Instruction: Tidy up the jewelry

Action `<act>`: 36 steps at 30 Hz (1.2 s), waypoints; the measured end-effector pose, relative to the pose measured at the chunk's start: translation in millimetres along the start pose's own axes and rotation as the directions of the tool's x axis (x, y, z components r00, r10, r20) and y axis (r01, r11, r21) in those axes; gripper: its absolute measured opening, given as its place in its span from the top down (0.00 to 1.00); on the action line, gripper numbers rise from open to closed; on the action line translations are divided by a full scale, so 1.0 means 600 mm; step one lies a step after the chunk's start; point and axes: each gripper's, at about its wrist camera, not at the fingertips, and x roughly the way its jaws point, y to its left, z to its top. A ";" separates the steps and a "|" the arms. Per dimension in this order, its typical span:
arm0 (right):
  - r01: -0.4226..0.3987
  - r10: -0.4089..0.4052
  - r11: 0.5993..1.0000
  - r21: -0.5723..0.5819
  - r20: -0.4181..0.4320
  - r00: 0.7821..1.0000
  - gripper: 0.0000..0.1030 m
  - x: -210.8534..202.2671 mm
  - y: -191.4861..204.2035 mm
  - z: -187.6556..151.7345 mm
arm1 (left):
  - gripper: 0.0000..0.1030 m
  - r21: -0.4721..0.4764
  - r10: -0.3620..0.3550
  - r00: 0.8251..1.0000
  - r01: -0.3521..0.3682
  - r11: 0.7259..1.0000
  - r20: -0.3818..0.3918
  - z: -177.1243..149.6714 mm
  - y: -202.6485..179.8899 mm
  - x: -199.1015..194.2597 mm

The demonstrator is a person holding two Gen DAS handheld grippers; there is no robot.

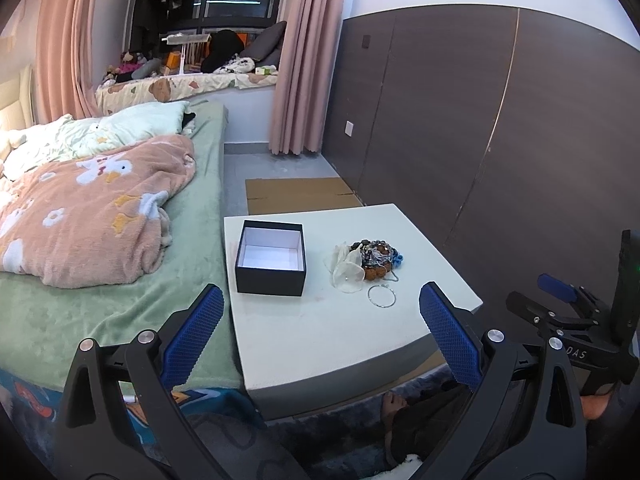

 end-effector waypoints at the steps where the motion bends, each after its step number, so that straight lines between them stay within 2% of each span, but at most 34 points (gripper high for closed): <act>1: -0.003 0.003 1.000 0.012 -0.004 1.000 0.07 0.008 -0.007 0.003 | 0.05 -0.001 -0.002 1.000 0.002 1.000 -0.005 0.003 -0.001 0.008; 15: 0.028 -0.025 0.998 0.063 -0.044 0.999 0.07 0.123 -0.069 0.037 | 0.05 -0.006 -0.028 0.996 0.027 1.000 -0.089 0.039 -0.021 0.149; 25: -0.025 0.039 0.989 0.145 -0.100 0.994 0.07 0.217 -0.105 0.055 | 0.05 -0.025 -0.069 0.985 0.066 0.998 -0.161 0.052 -0.039 0.253; 28: -0.072 0.096 0.976 0.206 -0.109 0.989 0.07 0.251 -0.117 0.066 | 0.05 -0.040 -0.096 0.980 0.090 0.995 -0.176 0.055 -0.043 0.279; 36: -0.127 0.163 0.937 0.326 -0.087 0.983 0.07 0.341 -0.143 0.095 | 0.05 -0.087 -0.120 0.969 0.103 0.991 -0.218 0.060 -0.047 0.357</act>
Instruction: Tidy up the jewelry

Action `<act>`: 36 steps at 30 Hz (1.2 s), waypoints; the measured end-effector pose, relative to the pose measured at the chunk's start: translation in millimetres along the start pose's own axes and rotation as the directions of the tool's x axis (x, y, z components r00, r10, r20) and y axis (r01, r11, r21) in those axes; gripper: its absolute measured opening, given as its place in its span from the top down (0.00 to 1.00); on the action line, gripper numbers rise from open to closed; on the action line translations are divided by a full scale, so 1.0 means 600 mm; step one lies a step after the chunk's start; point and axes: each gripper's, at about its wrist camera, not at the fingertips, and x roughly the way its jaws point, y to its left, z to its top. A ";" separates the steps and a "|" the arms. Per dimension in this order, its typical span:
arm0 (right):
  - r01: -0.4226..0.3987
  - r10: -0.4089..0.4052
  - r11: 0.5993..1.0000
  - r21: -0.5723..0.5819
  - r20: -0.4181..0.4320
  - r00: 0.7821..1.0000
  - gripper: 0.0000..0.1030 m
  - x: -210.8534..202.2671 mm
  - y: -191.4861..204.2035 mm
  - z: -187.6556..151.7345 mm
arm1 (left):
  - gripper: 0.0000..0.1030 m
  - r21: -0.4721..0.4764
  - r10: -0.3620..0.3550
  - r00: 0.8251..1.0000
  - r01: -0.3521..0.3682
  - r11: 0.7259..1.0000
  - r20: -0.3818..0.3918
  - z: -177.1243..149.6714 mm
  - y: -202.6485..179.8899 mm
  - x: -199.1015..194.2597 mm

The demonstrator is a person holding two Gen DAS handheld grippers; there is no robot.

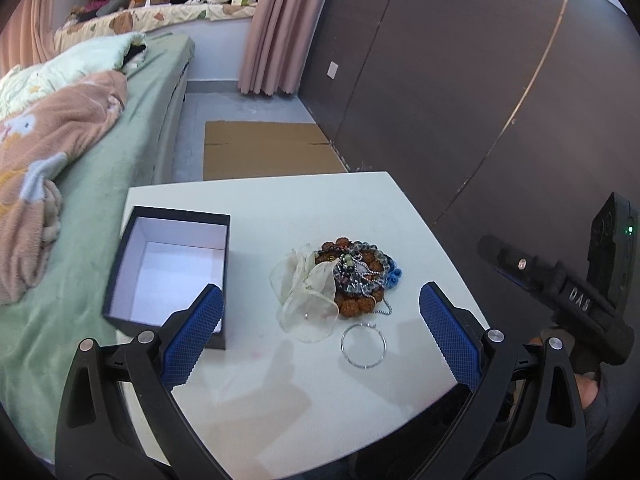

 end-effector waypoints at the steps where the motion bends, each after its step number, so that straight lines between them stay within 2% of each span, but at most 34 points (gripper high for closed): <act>1: -0.004 0.004 1.000 0.009 -0.002 1.000 0.07 0.008 -0.002 0.003 | 0.05 -0.004 -0.003 1.000 0.003 1.000 -0.006 0.002 0.000 0.010; 6: -0.097 0.104 0.989 0.113 -0.061 0.993 0.08 0.069 -0.028 0.014 | 0.08 -0.026 -0.034 0.999 0.033 0.999 -0.042 0.009 0.001 0.063; 8: -0.117 0.142 0.976 0.182 -0.128 0.982 0.22 0.107 -0.045 0.017 | 0.15 -0.040 -0.041 0.997 0.039 0.998 -0.071 0.009 0.004 0.089; 9: -0.127 0.167 0.966 0.227 -0.168 0.972 0.26 0.131 -0.057 0.019 | 0.17 -0.048 -0.043 0.996 0.039 0.998 -0.083 0.008 0.006 0.100; 11: -0.112 0.171 0.958 0.262 -0.213 0.962 0.44 0.157 -0.066 0.022 | 0.21 -0.066 -0.042 0.994 0.036 0.997 -0.103 0.008 0.010 0.122; 15: -0.112 0.199 0.944 0.310 -0.265 0.943 0.54 0.181 -0.078 0.015 | 0.23 -0.089 -0.050 0.989 0.038 0.995 -0.136 0.006 0.016 0.156; 17: -0.124 0.218 0.942 0.311 -0.287 0.933 0.62 0.188 -0.074 0.011 | 0.24 -0.065 -0.026 0.991 0.017 0.998 -0.130 0.005 0.011 0.166; 19: -0.141 0.242 0.936 0.322 -0.300 0.923 0.65 0.193 -0.067 0.006 | 0.26 -0.053 -0.016 0.991 0.009 0.999 -0.129 0.007 0.006 0.174; 24: -0.161 0.260 0.939 0.305 -0.321 0.911 0.66 0.196 -0.051 0.004 | 0.41 -0.049 -0.013 0.990 0.006 0.999 -0.143 0.010 -0.001 0.182; 28: -0.129 0.238 0.945 0.301 -0.362 0.901 0.66 0.213 -0.045 -0.006 | 0.41 -0.029 -0.006 0.988 0.002 1.000 -0.153 0.013 -0.016 0.187; 31: -0.124 0.232 0.949 0.290 -0.374 0.898 0.72 0.219 -0.044 -0.010 | 0.42 0.000 0.017 0.987 -0.017 1.000 -0.158 0.010 -0.025 0.192; 34: -0.107 0.213 0.955 0.277 -0.389 0.896 0.80 0.225 -0.044 -0.015 | 0.58 -0.002 0.020 0.983 -0.021 1.000 -0.183 0.013 -0.029 0.198; 36: -0.105 0.207 0.957 0.272 -0.377 0.903 0.90 0.221 -0.044 -0.014 | 0.77 0.006 0.005 0.979 -0.004 1.000 -0.202 0.014 -0.035 0.199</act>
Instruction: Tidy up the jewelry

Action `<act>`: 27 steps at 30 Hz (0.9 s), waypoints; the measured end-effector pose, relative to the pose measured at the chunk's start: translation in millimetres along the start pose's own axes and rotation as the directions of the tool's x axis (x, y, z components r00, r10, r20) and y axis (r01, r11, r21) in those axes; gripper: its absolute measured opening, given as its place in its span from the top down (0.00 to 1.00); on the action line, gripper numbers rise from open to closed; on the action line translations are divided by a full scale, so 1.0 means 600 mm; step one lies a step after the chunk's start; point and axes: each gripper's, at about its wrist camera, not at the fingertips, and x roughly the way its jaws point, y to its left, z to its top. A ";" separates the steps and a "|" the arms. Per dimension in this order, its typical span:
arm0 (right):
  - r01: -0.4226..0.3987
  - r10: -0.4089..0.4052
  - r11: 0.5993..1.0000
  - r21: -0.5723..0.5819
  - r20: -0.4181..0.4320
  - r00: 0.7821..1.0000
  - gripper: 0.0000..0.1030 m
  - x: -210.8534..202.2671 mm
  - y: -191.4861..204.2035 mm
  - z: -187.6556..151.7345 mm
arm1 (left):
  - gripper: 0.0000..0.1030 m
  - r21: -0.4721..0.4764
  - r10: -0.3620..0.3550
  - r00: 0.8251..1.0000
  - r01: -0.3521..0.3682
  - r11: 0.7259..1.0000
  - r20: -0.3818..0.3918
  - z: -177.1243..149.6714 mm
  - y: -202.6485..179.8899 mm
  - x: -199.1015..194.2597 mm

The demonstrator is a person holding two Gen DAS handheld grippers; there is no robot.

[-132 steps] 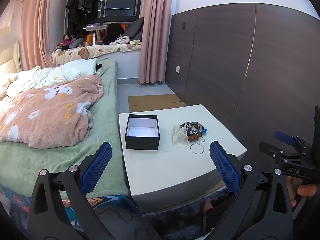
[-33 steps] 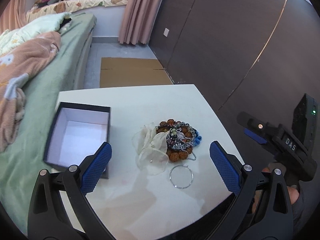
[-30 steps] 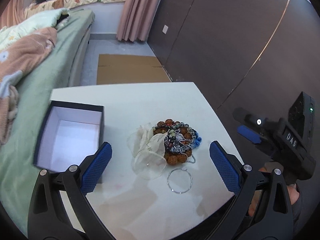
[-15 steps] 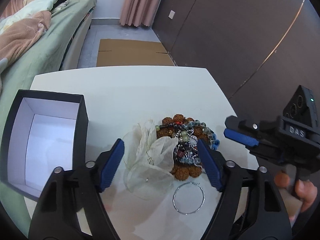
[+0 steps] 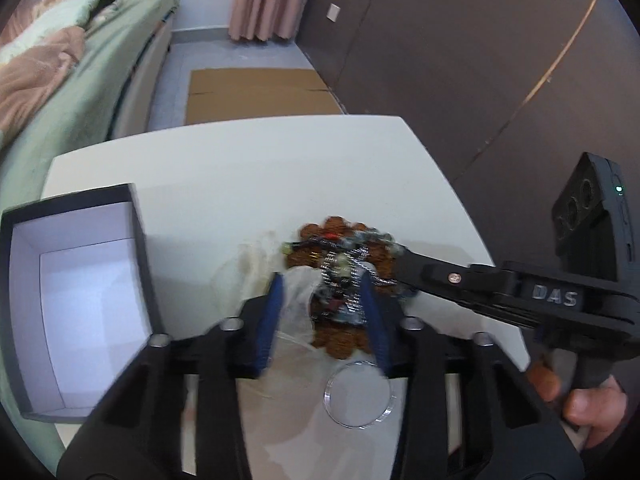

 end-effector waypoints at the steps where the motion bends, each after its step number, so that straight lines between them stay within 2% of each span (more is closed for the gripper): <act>1: -0.007 0.007 1.000 -0.002 0.009 1.000 0.91 -0.005 -0.002 0.001 | 0.84 0.022 0.021 1.000 -0.021 1.000 -0.006 -0.001 -0.006 0.001; 2: -0.017 0.017 1.000 -0.004 0.023 1.000 0.91 -0.010 -0.001 0.002 | 0.96 0.037 0.028 0.999 -0.027 0.999 -0.020 -0.002 -0.010 0.004; 4: -0.046 0.046 0.999 -0.012 0.047 0.998 0.92 -0.022 0.002 0.003 | 0.98 0.030 0.017 0.999 -0.016 0.999 -0.040 -0.004 -0.009 0.006; 6: -0.072 0.073 0.997 -0.014 0.055 0.996 0.92 -0.031 0.002 0.002 | 0.98 0.033 0.023 0.999 -0.022 0.999 -0.029 -0.004 -0.007 -0.002; 15: -0.201 0.205 0.978 -0.051 0.087 0.975 0.92 -0.065 0.022 -0.003 | 0.98 0.029 0.017 0.996 -0.019 0.999 0.090 0.020 0.001 -0.105; 27: -0.266 0.282 0.955 -0.129 0.130 0.951 0.92 -0.101 0.085 -0.012 | 0.98 0.014 -0.001 0.982 -0.001 1.000 0.190 0.033 0.019 -0.216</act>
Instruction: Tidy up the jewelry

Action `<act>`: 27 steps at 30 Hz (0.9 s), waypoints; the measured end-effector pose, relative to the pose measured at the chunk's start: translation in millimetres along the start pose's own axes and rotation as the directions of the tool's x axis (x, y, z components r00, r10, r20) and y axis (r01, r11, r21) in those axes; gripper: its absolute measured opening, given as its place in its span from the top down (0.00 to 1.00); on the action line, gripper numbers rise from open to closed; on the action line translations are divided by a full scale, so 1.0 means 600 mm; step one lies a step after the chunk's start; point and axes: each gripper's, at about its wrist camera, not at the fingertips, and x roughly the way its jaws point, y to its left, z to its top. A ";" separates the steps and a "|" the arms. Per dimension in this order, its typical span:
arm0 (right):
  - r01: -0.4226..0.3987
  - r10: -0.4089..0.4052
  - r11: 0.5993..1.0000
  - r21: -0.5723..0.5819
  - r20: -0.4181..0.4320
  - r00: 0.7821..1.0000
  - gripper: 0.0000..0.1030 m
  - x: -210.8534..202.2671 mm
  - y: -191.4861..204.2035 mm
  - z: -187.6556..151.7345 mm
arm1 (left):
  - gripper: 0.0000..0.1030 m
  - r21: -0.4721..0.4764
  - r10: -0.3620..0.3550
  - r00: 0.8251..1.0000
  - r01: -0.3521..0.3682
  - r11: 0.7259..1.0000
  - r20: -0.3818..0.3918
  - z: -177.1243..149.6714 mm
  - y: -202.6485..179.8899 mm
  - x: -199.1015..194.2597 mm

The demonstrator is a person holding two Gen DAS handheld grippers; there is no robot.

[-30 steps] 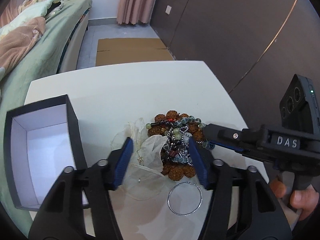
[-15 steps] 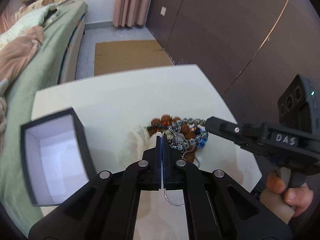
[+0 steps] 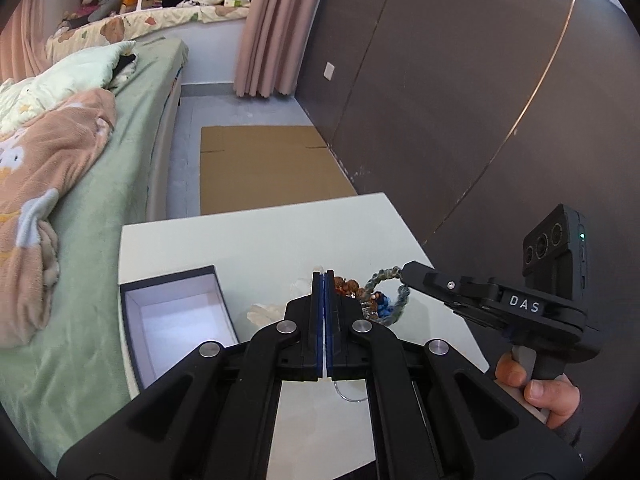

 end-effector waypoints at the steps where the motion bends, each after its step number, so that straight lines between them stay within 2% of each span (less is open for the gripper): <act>1: -0.003 0.003 1.000 -0.007 0.004 1.000 0.92 -0.002 0.007 0.000 | 0.98 -0.002 -0.001 1.000 0.001 1.000 0.008 0.001 0.003 -0.008; 19: -0.046 0.052 0.980 -0.192 0.024 0.998 0.92 -0.035 0.186 0.023 | 0.98 -0.085 -0.002 0.993 0.012 0.996 0.115 0.013 0.081 -0.109; 25: -0.034 0.034 0.976 -0.215 0.000 0.999 0.92 -0.016 0.218 0.016 | 0.96 -0.128 -0.008 0.994 0.022 0.991 0.106 0.013 0.118 -0.108; 26: -0.031 0.030 0.976 -0.216 -0.006 1.000 0.92 -0.010 0.219 0.014 | 0.84 -0.145 -0.003 0.995 0.016 0.989 0.095 0.012 0.128 -0.105; 27: -0.028 0.026 0.976 -0.215 -0.012 1.000 0.91 -0.005 0.219 0.012 | 0.57 -0.160 0.004 0.996 0.010 0.987 0.090 0.011 0.137 -0.103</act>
